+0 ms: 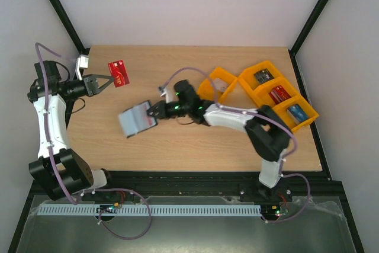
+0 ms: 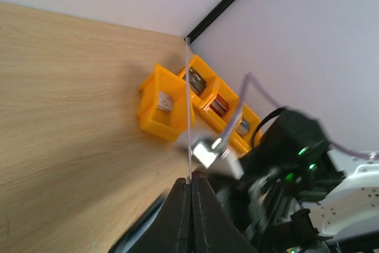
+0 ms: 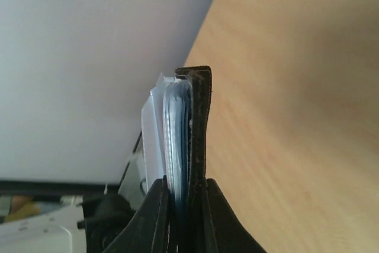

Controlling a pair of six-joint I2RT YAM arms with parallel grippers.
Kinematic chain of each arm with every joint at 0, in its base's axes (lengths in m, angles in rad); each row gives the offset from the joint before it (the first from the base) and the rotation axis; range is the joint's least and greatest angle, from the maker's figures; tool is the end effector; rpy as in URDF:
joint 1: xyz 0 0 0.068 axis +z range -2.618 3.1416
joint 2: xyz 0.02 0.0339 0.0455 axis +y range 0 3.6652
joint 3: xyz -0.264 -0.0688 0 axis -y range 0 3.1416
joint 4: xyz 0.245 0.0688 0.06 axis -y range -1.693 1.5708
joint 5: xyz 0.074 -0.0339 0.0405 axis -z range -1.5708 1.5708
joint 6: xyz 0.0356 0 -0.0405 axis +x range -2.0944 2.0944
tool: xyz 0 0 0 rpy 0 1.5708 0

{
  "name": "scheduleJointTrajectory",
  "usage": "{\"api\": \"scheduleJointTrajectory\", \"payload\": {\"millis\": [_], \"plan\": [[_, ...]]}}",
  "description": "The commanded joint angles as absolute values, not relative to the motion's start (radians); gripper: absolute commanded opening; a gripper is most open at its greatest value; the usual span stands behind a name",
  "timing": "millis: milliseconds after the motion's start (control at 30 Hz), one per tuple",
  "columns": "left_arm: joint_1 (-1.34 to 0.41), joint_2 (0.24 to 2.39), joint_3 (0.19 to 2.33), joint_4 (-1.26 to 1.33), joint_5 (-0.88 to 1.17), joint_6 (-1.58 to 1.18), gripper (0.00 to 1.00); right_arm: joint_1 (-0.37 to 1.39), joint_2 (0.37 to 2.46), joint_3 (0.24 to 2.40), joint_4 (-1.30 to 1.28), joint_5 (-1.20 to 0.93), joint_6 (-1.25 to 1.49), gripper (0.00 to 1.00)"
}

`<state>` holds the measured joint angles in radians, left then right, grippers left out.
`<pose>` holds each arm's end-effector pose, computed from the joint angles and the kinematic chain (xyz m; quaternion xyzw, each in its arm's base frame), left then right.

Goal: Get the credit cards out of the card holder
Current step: Place the card holder at the center of the board, then place the credit card in the storage box.

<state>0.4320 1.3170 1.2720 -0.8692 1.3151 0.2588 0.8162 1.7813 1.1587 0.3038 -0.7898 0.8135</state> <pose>0.2431 0.0742 0.3522 0.1315 0.7635 -0.4580 0.4360 0.2578 0.3111 0.2465 -0.2264 0.7477 0.6074 0.1441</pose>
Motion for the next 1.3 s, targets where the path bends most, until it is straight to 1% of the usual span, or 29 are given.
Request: {"api": "scheduleJointTrajectory", "payload": {"millis": [0,33,100,133,167,233,267,300,333,400,433,500,533,600,667,700,733,767,833,967,1033,1100,1267], "plan": [[0.422,1.302,1.241,-0.705,1.354,0.048,0.02,0.891,1.921,1.283,0.352,-0.922,0.871,0.02],[0.421,1.300,1.224,-0.668,1.331,0.007,0.02,0.889,1.944,1.293,0.338,-0.914,0.877,0.02],[0.410,1.296,1.189,-0.596,1.295,-0.087,0.02,0.880,1.973,1.327,0.218,-0.869,0.836,0.05],[0.399,1.298,1.174,-0.570,1.290,-0.114,0.02,0.876,1.987,1.352,0.117,-0.831,0.795,0.06],[0.385,1.301,1.159,-0.546,1.290,-0.138,0.02,0.868,2.000,1.382,-0.007,-0.759,0.751,0.09],[0.346,1.300,1.137,-0.506,1.278,-0.176,0.02,0.847,1.996,1.426,-0.230,-0.553,0.666,0.32],[0.322,1.296,1.130,-0.490,1.267,-0.190,0.02,0.827,1.970,1.421,-0.283,-0.455,0.647,0.46],[0.299,1.291,1.125,-0.475,1.253,-0.200,0.02,0.800,1.932,1.397,-0.307,-0.385,0.642,0.58],[0.278,1.286,1.121,-0.462,1.237,-0.208,0.02,0.777,1.883,1.365,-0.311,-0.330,0.644,0.67],[0.247,1.284,1.122,-0.444,1.220,-0.224,0.02,0.755,1.784,1.319,-0.327,-0.192,0.628,0.91],[0.231,1.286,1.125,-0.431,1.219,-0.238,0.02,0.755,1.745,1.318,-0.344,-0.144,0.599,0.98],[0.209,1.289,1.131,-0.397,1.223,-0.277,0.02,0.757,1.685,1.324,-0.340,-0.147,0.560,0.99],[0.195,1.287,1.136,-0.377,1.224,-0.297,0.02,0.761,1.655,1.312,-0.306,-0.187,0.543,0.98],[0.162,1.284,1.154,-0.353,1.222,-0.326,0.02,0.769,1.590,1.245,-0.137,-0.350,0.540,0.99],[0.126,1.281,1.173,-0.327,1.226,-0.364,0.02,0.771,1.525,1.110,0.211,-0.528,0.657,1.00],[0.109,1.280,1.184,-0.313,1.229,-0.385,0.02,0.772,1.506,1.040,0.508,-0.580,0.796,1.00],[0.096,1.279,1.195,-0.294,1.234,-0.411,0.02,0.775,1.500,0.983,0.704,-0.596,0.902,1.00],[0.085,1.280,1.207,-0.280,1.236,-0.434,0.02,0.778,1.511,0.954,0.847,-0.591,0.986,0.98],[0.071,1.281,1.222,-0.236,1.239,-0.487,0.02,0.788,1.546,0.950,1.014,-0.575,1.079,0.90],[0.045,1.284,1.230,-0.138,1.242,-0.601,0.02,0.829,1.597,0.988,1.132,-0.537,1.141,0.78],[0.032,1.284,1.235,-0.123,1.242,-0.611,0.02,0.837,1.610,0.999,1.171,-0.537,1.157,0.67],[0.025,1.280,1.233,-0.124,1.243,-0.611,0.02,0.838,1.607,0.997,1.184,-0.514,1.160,0.58],[0.002,1.276,1.213,-0.083,1.260,-0.649,0.02,0.838,1.636,1.028,1.152,-0.483,1.169,0.47]]}}
